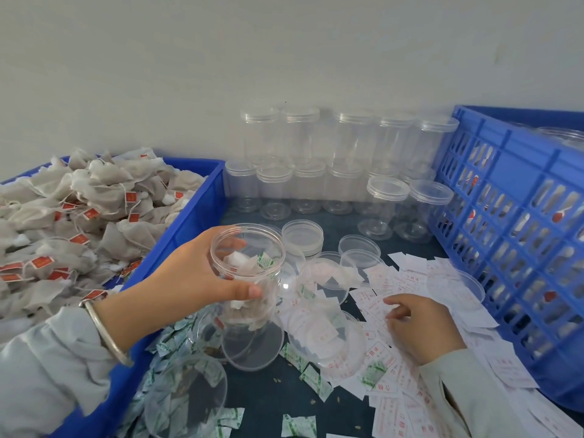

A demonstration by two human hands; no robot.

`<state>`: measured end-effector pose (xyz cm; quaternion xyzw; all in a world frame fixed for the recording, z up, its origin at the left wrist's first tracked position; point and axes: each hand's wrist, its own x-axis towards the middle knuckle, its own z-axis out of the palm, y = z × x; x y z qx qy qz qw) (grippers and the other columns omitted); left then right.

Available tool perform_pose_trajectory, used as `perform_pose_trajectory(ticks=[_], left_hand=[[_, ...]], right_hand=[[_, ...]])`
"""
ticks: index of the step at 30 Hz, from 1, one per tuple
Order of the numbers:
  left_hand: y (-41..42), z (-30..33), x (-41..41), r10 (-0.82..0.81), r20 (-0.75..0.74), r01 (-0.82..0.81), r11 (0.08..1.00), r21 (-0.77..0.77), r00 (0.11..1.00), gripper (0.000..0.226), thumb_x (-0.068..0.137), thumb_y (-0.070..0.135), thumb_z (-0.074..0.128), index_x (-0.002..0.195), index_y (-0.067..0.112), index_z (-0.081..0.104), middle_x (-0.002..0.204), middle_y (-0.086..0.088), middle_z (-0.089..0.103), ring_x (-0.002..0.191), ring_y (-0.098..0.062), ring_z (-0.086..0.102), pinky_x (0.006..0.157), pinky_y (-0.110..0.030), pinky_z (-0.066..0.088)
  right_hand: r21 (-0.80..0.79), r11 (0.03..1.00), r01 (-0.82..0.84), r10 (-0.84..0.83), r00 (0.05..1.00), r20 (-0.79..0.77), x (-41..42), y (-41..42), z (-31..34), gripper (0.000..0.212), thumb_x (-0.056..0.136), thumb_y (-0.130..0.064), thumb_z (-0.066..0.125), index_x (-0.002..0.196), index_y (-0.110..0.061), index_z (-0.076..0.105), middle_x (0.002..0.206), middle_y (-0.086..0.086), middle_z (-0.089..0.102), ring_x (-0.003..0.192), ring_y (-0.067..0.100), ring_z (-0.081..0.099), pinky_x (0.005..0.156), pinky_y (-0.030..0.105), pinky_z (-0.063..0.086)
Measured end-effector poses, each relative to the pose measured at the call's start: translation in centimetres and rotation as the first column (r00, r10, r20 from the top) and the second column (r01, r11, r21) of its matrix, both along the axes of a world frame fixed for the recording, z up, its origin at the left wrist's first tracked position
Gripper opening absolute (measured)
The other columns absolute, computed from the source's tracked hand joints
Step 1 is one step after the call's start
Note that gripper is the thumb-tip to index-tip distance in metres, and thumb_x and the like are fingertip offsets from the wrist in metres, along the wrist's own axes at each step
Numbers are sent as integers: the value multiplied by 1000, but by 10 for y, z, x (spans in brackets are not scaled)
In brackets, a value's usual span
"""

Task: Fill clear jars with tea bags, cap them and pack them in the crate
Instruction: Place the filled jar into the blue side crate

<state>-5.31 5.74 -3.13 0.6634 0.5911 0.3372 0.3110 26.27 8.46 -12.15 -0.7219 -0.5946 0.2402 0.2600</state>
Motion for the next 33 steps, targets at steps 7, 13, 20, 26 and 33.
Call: perform_pose_trajectory(ticks=[7,13,20,26,33], left_hand=[[0,1,4,-17,-1,17,1000,-2,1000,83,26,71,77,102,57,47,106,37,57,95,24,50,72,-5,38],[-3,4,6,-58,-6,58,998,5,998,83,28,70,82,103,55,47,102,39,56,94,24,51,66,1,39],[-7,6,7,-79,25,77,996,52,997,66,49,43,89,102,49,50,101,40,57,91,19,55,67,4,38],[-6,5,5,-38,67,35,999,40,997,67,49,43,89,101,51,48,99,29,61,88,15,57,63,1,41],[-4,4,4,9,73,-10,1000,12,997,96,34,63,76,122,42,44,118,23,54,109,5,49,74,-10,41]], right_hand=[[612,785,95,-96,995,-31,-18,-10,44,19,82,0,67,99,-9,70,84,1,67,70,15,61,61,7,41],[884,465,-43,254,963,-87,-89,-22,99,18,76,5,72,90,-6,71,82,-6,65,76,-1,61,71,1,45],[847,439,-301,462,884,75,-151,-27,103,15,72,4,71,84,-4,73,75,3,70,67,9,63,67,19,52],[877,443,-187,384,923,3,-141,-27,96,11,78,-5,65,86,-7,73,79,-4,69,75,5,61,72,10,49],[698,680,-222,395,914,-94,-103,-21,78,36,79,1,69,96,-30,63,94,-23,60,92,-10,56,78,1,41]])
